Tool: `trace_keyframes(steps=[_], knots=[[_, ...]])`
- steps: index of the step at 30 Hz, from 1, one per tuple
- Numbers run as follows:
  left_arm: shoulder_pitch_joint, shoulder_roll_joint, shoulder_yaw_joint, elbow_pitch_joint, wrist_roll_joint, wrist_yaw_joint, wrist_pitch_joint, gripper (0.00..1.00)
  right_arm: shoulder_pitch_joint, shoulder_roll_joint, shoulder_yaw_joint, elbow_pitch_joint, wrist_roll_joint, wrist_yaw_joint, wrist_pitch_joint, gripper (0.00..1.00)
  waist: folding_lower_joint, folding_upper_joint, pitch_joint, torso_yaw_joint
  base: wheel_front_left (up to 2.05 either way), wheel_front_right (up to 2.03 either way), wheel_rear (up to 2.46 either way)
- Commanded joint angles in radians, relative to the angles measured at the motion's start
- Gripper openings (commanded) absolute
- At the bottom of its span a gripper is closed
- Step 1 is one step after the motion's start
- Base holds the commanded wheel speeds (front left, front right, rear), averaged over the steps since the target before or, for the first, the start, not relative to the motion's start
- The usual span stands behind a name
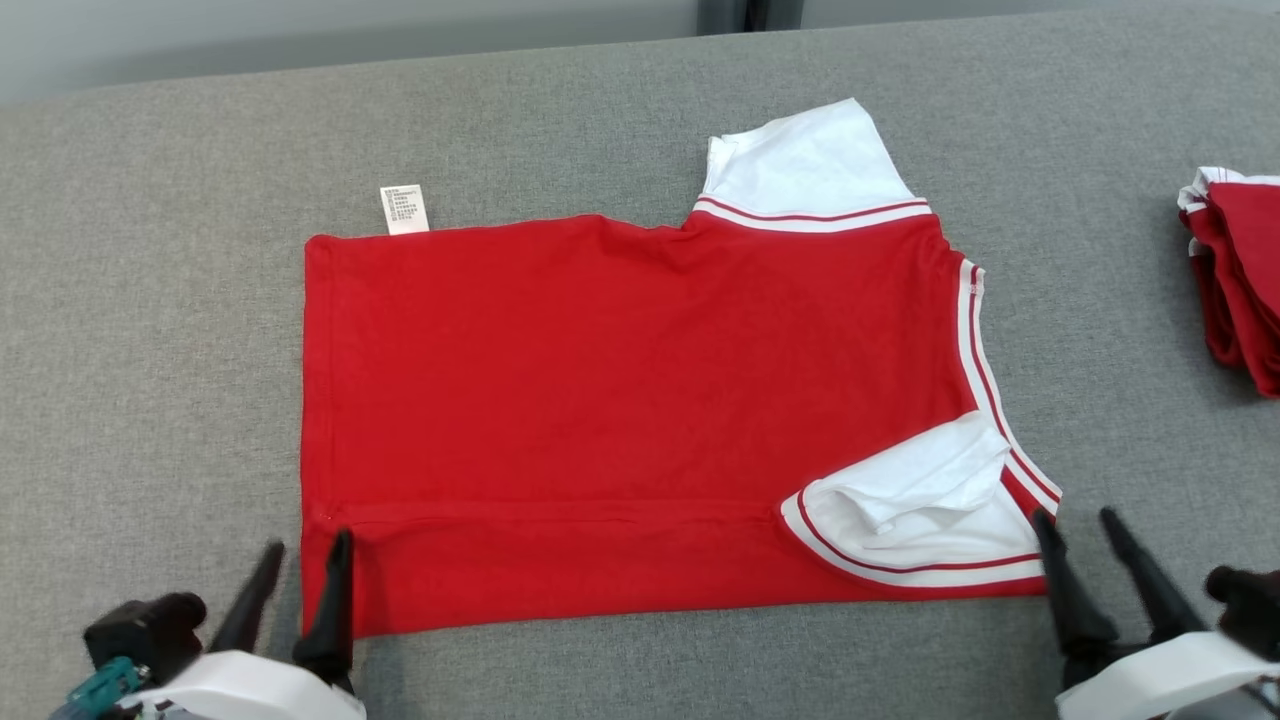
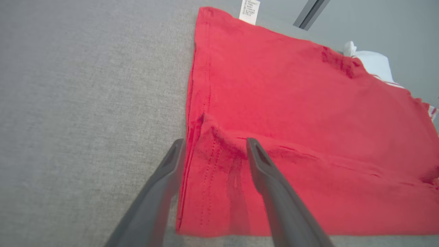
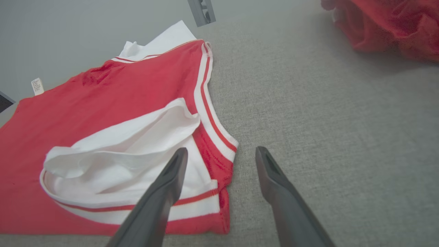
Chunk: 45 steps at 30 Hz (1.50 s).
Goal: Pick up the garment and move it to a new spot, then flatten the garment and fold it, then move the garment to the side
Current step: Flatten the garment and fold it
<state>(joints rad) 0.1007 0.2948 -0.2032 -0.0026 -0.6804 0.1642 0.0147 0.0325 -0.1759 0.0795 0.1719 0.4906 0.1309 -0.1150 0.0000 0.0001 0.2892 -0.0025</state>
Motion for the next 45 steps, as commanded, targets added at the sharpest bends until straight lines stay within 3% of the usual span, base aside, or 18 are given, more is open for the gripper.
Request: trace_keyframes(steps=[1,9,17,24,28,35,45], knots=[[-0.031,-0.007,0.015,-0.014,0.011,0.001,-0.043,1.00,-0.017,-0.008,-0.024,-0.013,-0.019,0.000,-0.013,1.00,0.0000,-0.0001,-0.004,0.002,0.00,0.00,0.00],[-0.133,0.013,0.035,-0.058,0.140,0.031,-0.207,1.00,-0.101,-0.010,-0.117,-0.137,-0.118,0.000,-0.056,1.00,0.0000,-0.0001,-0.026,-0.001,0.00,0.00,0.00],[-0.160,0.033,0.017,-0.082,0.200,0.065,-0.196,1.00,-0.156,-0.006,-0.105,-0.192,-0.158,0.000,-0.022,1.00,0.0000,-0.0001,-0.030,-0.002,0.00,0.00,0.00],[-0.210,0.039,0.017,-0.094,0.201,0.066,-0.186,1.00,-0.154,0.006,-0.108,-0.203,-0.150,0.000,-0.018,1.00,0.0000,-0.0001,-0.005,0.009,0.00,0.00,0.00],[-0.323,0.054,0.009,-0.063,0.189,0.030,-0.156,1.00,-0.181,0.006,-0.094,-0.208,-0.145,0.000,-0.019,1.00,0.0000,-0.0001,0.035,0.000,0.00,0.00,0.00],[-0.616,0.103,-0.011,0.244,0.113,-0.096,0.021,1.00,-0.254,0.013,-0.046,-0.185,-0.124,0.000,-0.040,1.00,0.0000,-0.0001,0.144,-0.060,0.00,0.00,0.00],[-0.783,0.144,-0.018,0.575,0.028,-0.222,0.156,1.00,-0.311,0.006,-0.013,-0.115,-0.099,0.000,-0.087,1.00,0.0000,-0.0001,0.211,-0.099,0.00,0.00,0.00]])
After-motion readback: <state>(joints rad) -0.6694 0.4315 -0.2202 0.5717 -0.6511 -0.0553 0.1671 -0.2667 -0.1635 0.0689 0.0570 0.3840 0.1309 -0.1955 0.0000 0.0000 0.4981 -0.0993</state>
